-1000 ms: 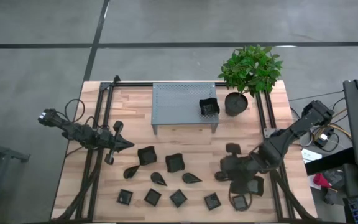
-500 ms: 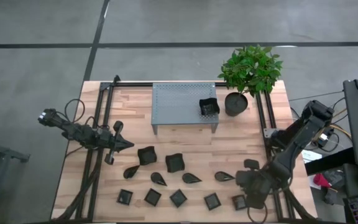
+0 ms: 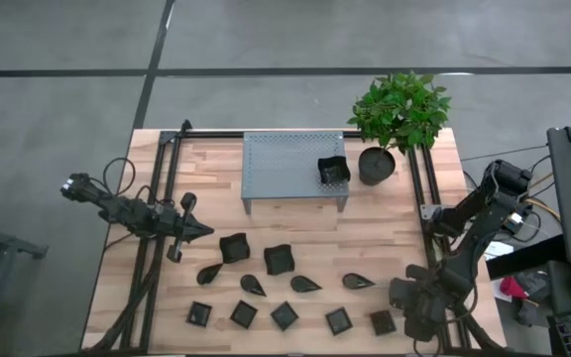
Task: Pick & Place Mini shaped plates
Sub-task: Stack the black distorted square plate on top of the black distorted square plate on the shelf, then stack the black distorted square plate on top of the black distorted square plates on the shelf
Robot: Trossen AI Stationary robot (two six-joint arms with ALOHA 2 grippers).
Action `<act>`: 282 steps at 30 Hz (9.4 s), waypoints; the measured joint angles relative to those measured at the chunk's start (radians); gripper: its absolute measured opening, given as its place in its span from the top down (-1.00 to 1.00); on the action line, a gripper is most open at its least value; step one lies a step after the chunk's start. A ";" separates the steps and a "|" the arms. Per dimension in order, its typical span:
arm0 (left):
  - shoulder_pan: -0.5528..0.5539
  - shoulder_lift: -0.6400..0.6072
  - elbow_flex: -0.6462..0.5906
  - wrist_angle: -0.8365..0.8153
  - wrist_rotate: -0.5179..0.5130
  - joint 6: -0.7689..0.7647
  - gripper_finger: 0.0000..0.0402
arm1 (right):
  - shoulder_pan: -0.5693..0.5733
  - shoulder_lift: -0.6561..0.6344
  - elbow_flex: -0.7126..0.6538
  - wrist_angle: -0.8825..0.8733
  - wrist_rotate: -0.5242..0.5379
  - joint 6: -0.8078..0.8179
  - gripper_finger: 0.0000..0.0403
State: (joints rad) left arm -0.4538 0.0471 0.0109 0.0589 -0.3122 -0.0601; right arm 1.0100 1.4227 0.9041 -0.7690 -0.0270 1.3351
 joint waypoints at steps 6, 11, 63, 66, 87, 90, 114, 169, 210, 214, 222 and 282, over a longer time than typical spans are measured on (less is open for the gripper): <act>0.000 0.000 0.000 0.000 0.000 0.000 1.00 | 0.011 0.000 -0.057 0.056 0.002 0.045 0.36; 0.000 0.000 0.000 0.000 0.000 0.000 1.00 | 0.013 0.000 -0.100 0.101 -0.004 0.087 0.36; 0.000 0.002 0.000 0.000 0.000 0.000 1.00 | 0.016 0.163 0.094 -0.105 0.016 -0.014 0.96; 0.000 0.002 0.000 0.000 0.000 0.000 1.00 | 0.012 0.163 0.127 -0.153 0.050 -0.033 0.96; 0.000 0.002 0.000 0.000 0.000 0.000 1.00 | -0.057 0.163 0.338 -0.330 0.273 -0.222 0.96; 0.000 0.002 0.000 0.000 0.000 0.000 1.00 | -0.063 0.163 0.352 -0.345 0.297 -0.242 0.96; 0.000 0.002 0.000 0.000 0.000 0.000 1.00 | -0.089 0.163 0.381 -0.357 0.368 -0.325 0.96; 0.000 0.001 0.000 0.000 0.000 0.000 1.00 | -0.420 0.163 0.573 -0.358 0.921 -1.214 0.96; 0.000 0.001 0.000 0.000 0.000 0.000 1.00 | -0.922 0.132 0.548 -0.347 0.699 -1.631 0.96; 0.000 0.001 0.000 0.000 0.000 0.000 1.00 | -0.934 0.132 0.548 -0.347 0.699 -1.627 0.96; 0.000 0.001 0.000 0.000 0.000 0.000 1.00 | -0.955 0.132 0.548 -0.347 0.699 -1.625 0.88; 0.000 0.002 0.000 0.000 0.000 0.000 1.00 | -0.668 0.133 0.546 0.018 0.386 -1.386 0.62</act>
State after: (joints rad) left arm -0.4534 0.0486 0.0109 0.0589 -0.3122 -0.0601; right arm 0.3416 1.5558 1.4505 -0.7510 0.3595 -0.0506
